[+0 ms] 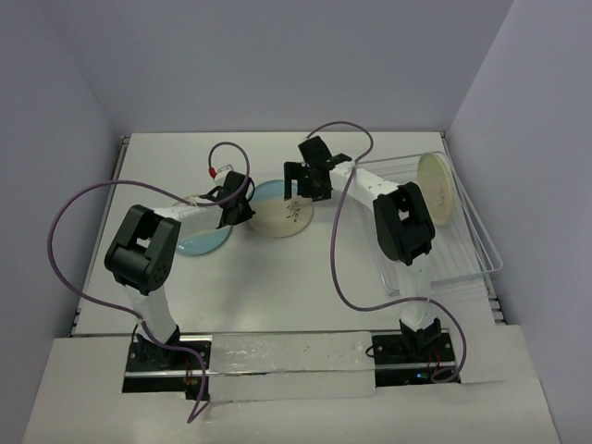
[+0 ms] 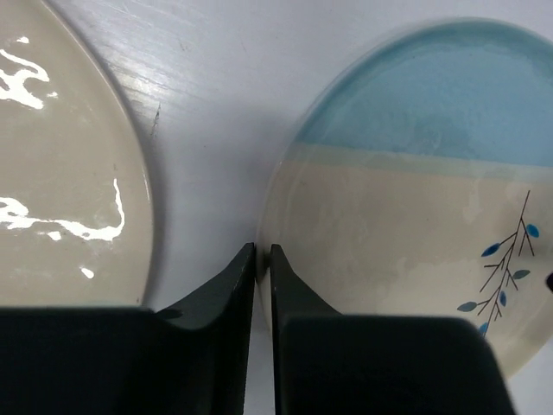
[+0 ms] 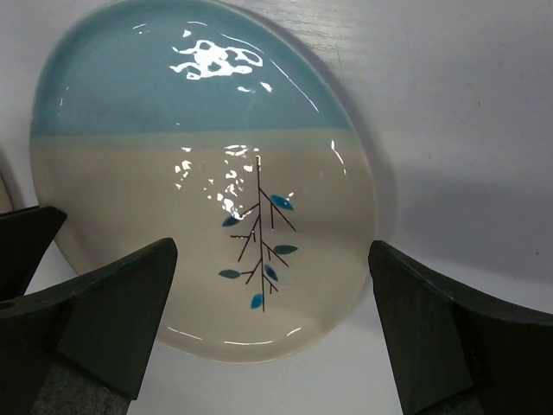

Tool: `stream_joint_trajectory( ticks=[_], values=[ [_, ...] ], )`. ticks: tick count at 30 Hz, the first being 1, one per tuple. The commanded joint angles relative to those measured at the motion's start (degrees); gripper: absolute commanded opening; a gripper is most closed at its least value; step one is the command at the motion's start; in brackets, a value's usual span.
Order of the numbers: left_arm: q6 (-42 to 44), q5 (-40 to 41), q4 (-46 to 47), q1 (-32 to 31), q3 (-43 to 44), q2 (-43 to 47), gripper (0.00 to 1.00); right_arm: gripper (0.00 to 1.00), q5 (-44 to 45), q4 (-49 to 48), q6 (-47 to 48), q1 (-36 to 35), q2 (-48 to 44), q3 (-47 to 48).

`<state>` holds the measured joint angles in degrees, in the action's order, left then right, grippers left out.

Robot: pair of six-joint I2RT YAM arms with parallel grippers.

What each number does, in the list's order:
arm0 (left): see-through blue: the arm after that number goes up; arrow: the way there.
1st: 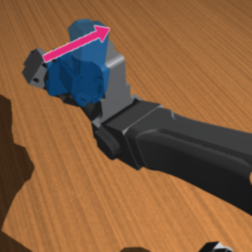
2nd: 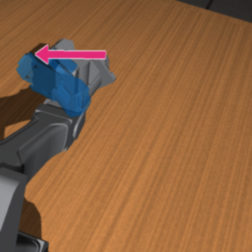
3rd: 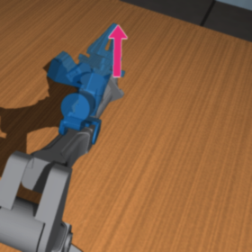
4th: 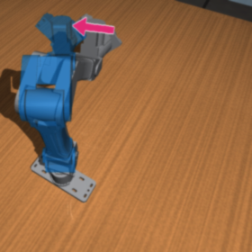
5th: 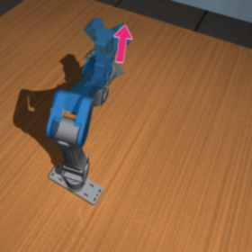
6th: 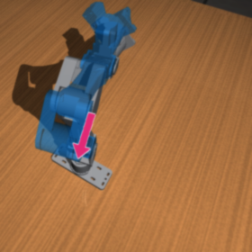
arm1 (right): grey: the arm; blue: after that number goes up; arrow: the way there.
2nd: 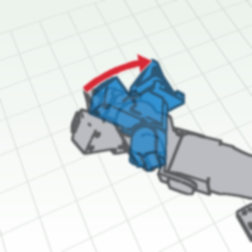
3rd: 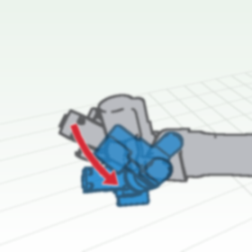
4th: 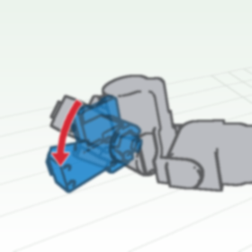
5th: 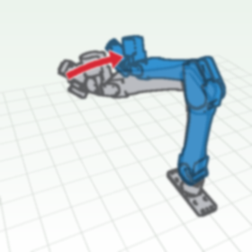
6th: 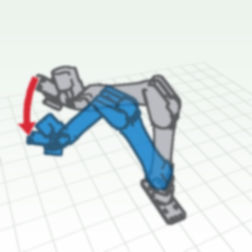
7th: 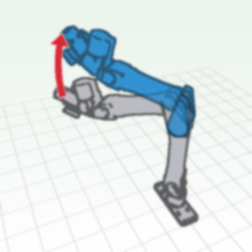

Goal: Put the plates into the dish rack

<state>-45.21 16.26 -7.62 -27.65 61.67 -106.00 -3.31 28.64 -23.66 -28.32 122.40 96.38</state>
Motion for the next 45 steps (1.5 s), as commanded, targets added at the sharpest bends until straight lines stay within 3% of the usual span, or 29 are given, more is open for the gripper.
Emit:
stream_joint_trajectory(
  ticks=[1,2,9,13,21,45],
  values=[
    [0.0,-1.3,0.4,-0.2,0.7,-1.5,0.04,1.00,-2.6,-3.1,-2.0,0.5,2.3,3.9],
    [0.1,-1.6,0.6,-0.2,0.5,-1.5,0.00,1.00,-2.8,-3.1,-2.2,0.5,2.9,4.1],
    [0.6,-2.3,1.5,-0.2,-0.7,-1.2,0.00,0.99,-4.6,-3.1,-2.3,0.6,2.7,2.0],
    [0.6,-2.3,1.6,-0.2,-0.9,-1.8,0.00,0.99,2.6,-3.1,-0.6,0.7,-0.5,0.2],
    [0.3,-1.7,1.3,-0.2,-1.7,-1.7,0.00,1.00,2.0,-3.2,3.1,2.4,-4.9,2.5],
    [1.0,-2.4,2.4,-0.2,-2.5,-1.1,0.00,0.99,-5.1,-3.0,-0.7,2.4,2.8,-1.8]
  ],
)
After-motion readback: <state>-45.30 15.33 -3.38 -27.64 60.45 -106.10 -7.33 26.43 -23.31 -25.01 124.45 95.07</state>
